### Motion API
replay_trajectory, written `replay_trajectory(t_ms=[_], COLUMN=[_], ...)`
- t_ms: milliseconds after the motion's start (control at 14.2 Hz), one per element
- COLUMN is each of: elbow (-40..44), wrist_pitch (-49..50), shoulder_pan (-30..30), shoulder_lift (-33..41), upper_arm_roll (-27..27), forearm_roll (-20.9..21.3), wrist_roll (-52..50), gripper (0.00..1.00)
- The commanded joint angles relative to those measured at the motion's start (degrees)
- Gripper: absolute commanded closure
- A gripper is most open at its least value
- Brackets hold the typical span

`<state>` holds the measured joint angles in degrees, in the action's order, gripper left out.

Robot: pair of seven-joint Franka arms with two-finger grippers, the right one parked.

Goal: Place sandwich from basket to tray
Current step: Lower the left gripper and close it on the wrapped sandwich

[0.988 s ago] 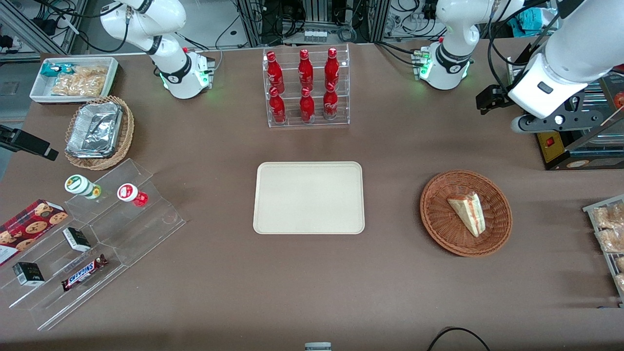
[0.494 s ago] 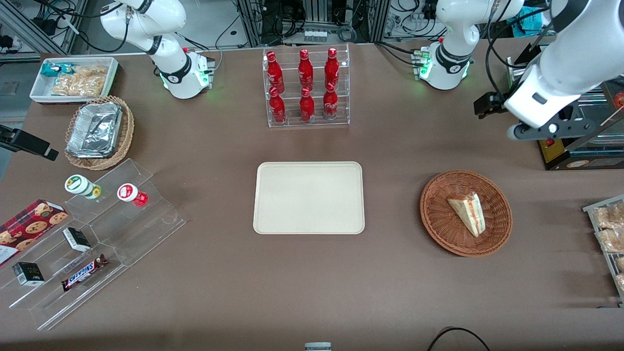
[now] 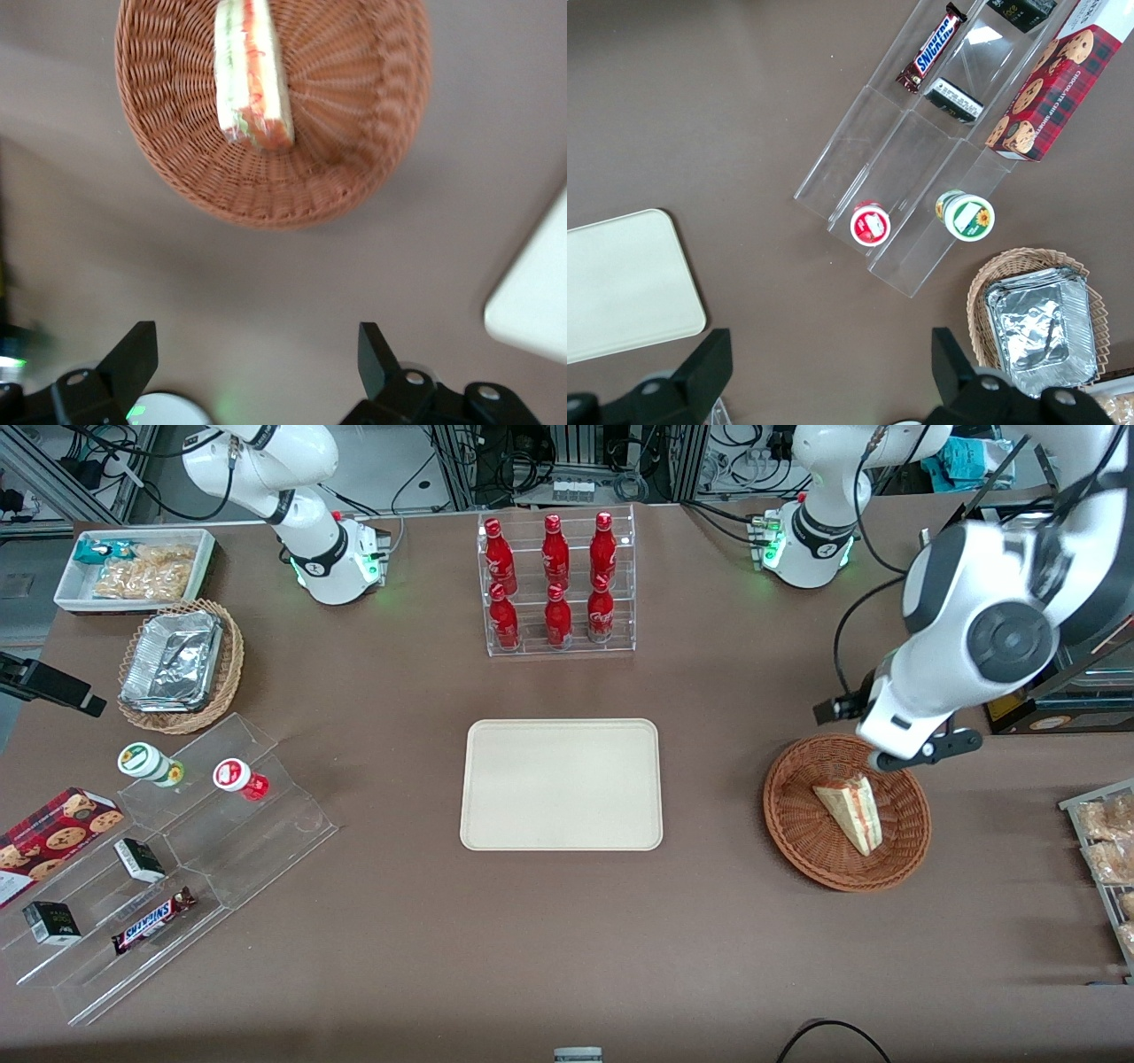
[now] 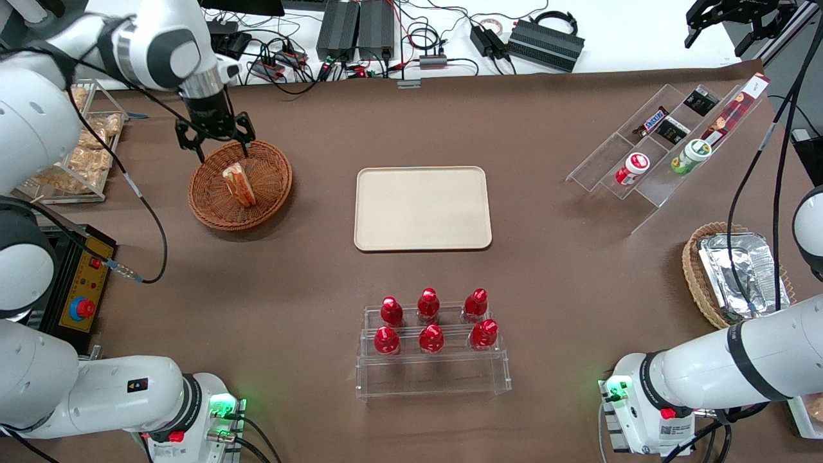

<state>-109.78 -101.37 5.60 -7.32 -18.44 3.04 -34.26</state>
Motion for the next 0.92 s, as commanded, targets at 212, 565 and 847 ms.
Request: replay_trajectory(t_ms=[212, 565, 847], elbow=[-6.4, -6.0, -5.8], wrist_pitch=[-16.4, -26.0, -28.8], shoulder_pan=[1.3, 1.3, 1.3], shoulder_lift=[-6.1, -13.0, -15.9], upper_arm_roll=[3.1, 6.2, 6.4], forearm_roll=[0.2, 0.0, 0.0], wrist_roll=[-6.6, -6.7, -6.5], gripper=[0.00, 0.00, 0.48])
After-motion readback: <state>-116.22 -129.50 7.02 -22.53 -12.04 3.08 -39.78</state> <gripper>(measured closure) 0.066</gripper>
